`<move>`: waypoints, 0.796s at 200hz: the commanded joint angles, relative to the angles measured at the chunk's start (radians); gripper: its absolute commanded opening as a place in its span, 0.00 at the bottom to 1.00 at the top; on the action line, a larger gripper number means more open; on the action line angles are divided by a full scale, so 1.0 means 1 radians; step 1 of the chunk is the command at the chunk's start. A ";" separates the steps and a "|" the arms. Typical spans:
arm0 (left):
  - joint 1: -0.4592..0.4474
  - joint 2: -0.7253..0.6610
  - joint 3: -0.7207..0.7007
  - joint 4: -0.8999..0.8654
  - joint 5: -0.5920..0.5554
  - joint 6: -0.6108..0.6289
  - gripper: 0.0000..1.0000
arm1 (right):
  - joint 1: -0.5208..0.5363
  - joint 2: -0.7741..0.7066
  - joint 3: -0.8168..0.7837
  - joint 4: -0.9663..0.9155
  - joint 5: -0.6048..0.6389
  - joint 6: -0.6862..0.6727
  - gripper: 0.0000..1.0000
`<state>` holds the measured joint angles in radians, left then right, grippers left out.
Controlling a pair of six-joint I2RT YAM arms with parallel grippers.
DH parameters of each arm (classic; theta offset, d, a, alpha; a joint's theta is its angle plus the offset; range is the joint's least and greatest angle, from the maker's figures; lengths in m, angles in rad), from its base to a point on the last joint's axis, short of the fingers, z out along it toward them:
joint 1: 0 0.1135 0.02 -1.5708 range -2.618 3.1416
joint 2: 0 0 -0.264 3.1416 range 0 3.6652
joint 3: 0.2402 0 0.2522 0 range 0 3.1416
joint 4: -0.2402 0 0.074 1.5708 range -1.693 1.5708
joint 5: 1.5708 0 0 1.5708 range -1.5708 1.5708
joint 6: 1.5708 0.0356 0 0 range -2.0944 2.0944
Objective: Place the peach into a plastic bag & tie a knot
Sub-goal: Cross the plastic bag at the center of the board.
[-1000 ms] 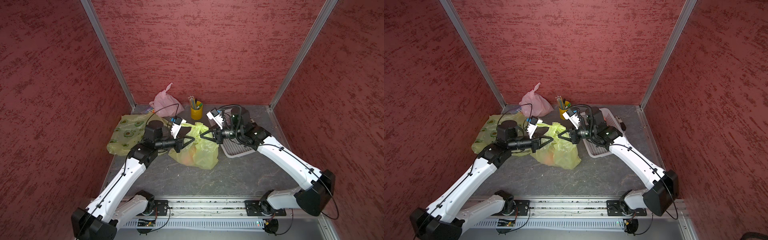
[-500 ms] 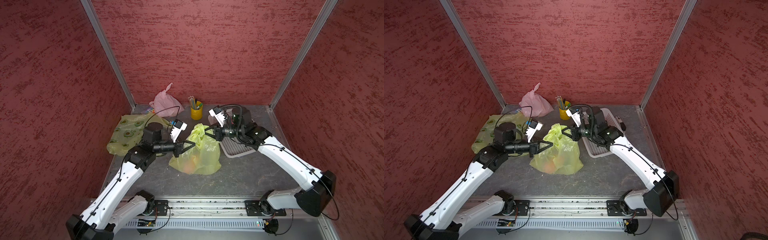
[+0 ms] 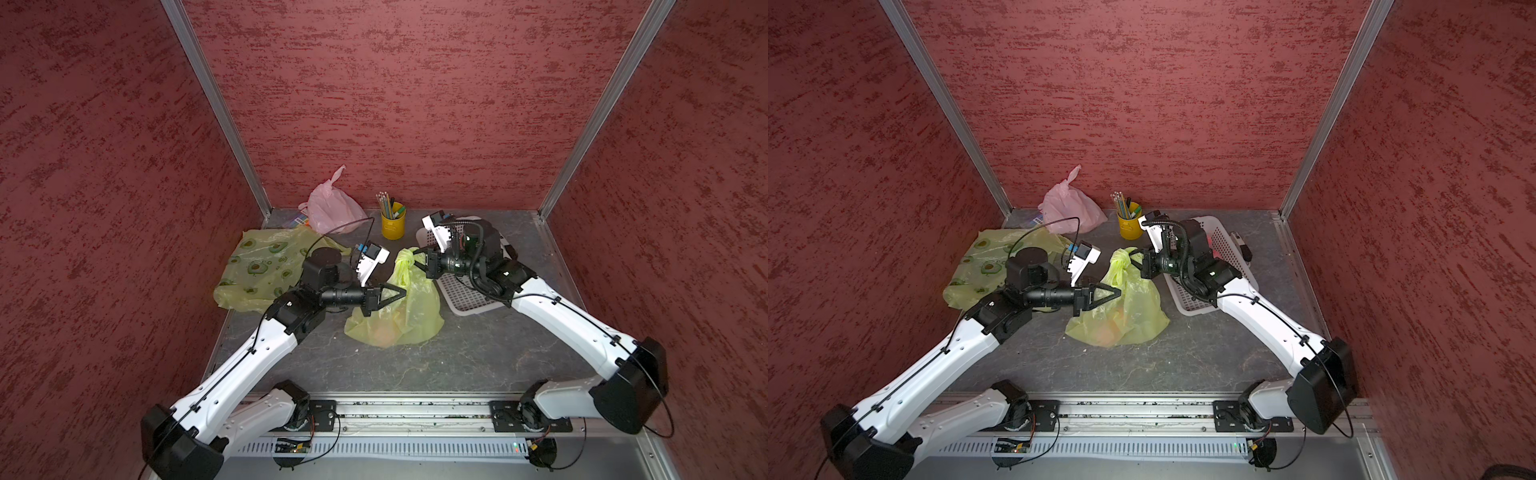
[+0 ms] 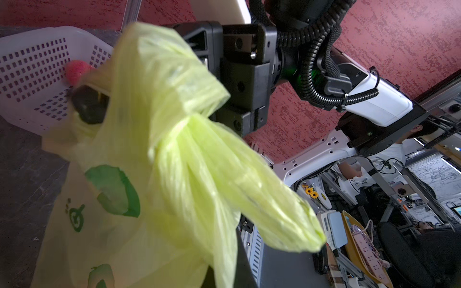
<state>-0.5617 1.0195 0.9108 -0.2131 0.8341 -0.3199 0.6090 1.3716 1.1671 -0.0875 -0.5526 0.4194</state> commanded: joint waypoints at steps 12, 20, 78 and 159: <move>-0.055 0.041 0.003 0.141 0.014 -0.032 0.00 | 0.028 -0.012 -0.032 0.282 0.005 0.156 0.00; -0.062 0.052 0.000 0.156 0.001 -0.030 0.00 | 0.031 -0.005 -0.042 0.338 -0.030 0.196 0.00; -0.058 0.019 -0.141 0.350 -0.165 -0.081 0.00 | 0.034 0.027 -0.165 0.877 -0.236 0.599 0.00; -0.032 -0.011 -0.172 0.373 -0.195 -0.113 0.29 | 0.034 0.040 -0.180 1.009 -0.247 0.695 0.00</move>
<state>-0.5999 1.0206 0.7368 0.1684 0.6613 -0.4152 0.6380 1.4075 0.9722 0.8154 -0.7826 1.0660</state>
